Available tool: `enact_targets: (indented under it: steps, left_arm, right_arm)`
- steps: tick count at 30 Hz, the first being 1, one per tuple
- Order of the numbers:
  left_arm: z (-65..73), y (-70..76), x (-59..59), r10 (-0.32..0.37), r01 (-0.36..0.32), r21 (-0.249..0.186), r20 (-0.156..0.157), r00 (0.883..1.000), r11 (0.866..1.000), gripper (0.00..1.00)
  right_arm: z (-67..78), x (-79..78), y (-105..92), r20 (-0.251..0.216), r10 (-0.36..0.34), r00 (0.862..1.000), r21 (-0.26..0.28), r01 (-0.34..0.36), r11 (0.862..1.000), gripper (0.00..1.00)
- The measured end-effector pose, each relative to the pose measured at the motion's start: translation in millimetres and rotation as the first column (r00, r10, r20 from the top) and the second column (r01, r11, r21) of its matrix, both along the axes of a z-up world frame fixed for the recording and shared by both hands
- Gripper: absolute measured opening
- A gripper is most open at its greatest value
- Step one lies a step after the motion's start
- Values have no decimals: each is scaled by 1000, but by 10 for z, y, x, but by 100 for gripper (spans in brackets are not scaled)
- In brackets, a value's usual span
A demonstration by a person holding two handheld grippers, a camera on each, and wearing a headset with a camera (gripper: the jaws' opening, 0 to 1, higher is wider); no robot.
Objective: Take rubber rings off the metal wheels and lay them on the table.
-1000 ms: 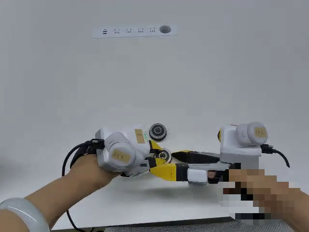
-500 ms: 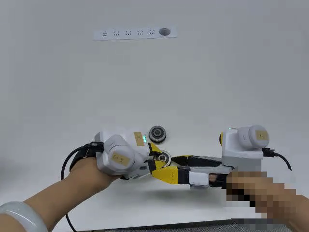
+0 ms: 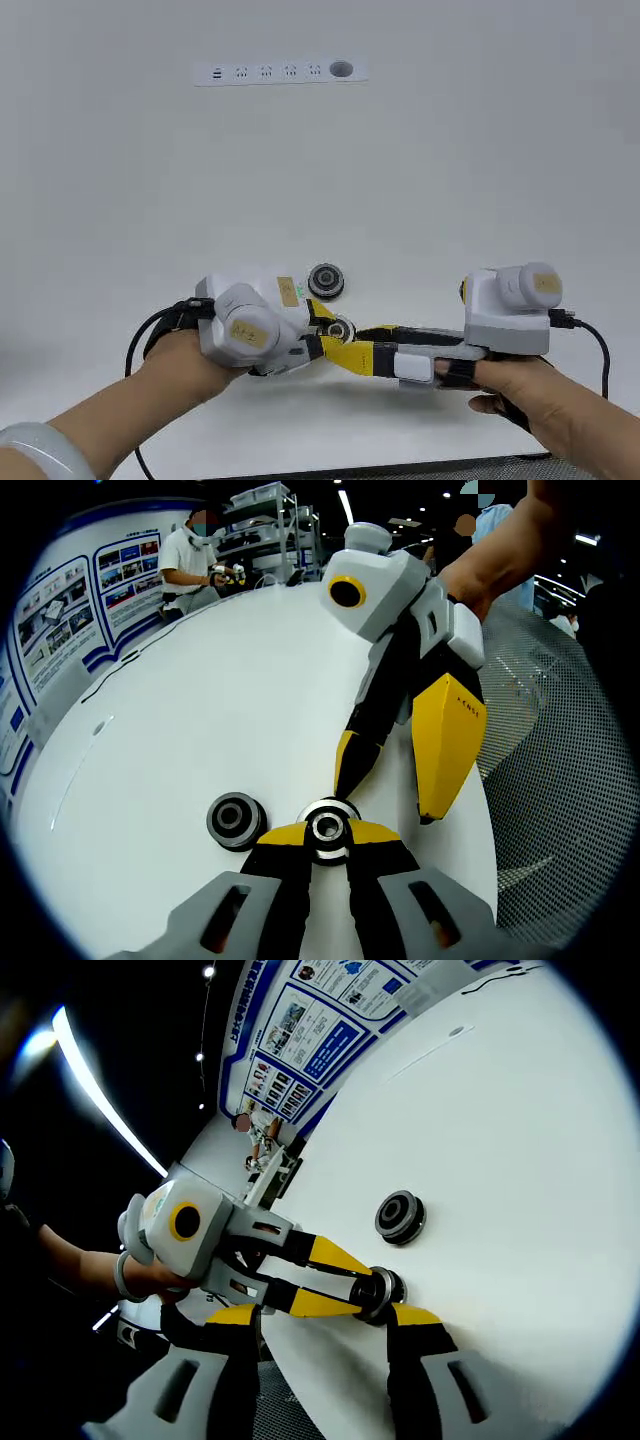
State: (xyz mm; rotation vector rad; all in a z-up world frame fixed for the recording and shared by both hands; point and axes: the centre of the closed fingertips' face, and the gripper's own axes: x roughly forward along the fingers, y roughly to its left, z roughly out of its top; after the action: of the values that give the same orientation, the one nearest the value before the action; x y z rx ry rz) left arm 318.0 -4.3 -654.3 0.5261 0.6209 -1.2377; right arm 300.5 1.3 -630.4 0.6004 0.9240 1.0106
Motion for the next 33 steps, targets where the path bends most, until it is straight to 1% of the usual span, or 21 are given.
enact_targets:
  steps: [4,11,19,23,26,33]
  left_arm:
    - [1,0,-1,0,0,-1,0,1000,1000,13]
    - [2,-1,0,1,-1,-2,0,1000,1000,13]
    - [5,0,0,2,-2,-4,0,1000,1000,13]
    - [4,0,0,2,-2,-4,0,1000,1000,13]
    - [3,1,1,2,-2,-3,0,1000,1000,13]
    - [2,3,3,2,-2,-5,0,1000,1000,13]
  right_arm:
    - [-33,17,-21,0,-8,1000,-17,8,1000,46]
    - [-110,66,-65,-7,-30,1000,-53,29,998,33]
    - [-170,96,-95,-12,-42,999,-81,41,996,25]
    - [-207,116,-117,-18,-59,998,-98,57,994,19]
    - [-225,125,-128,-17,-64,998,-107,61,992,16]
    - [-252,140,-142,-17,-73,997,-117,71,991,12]
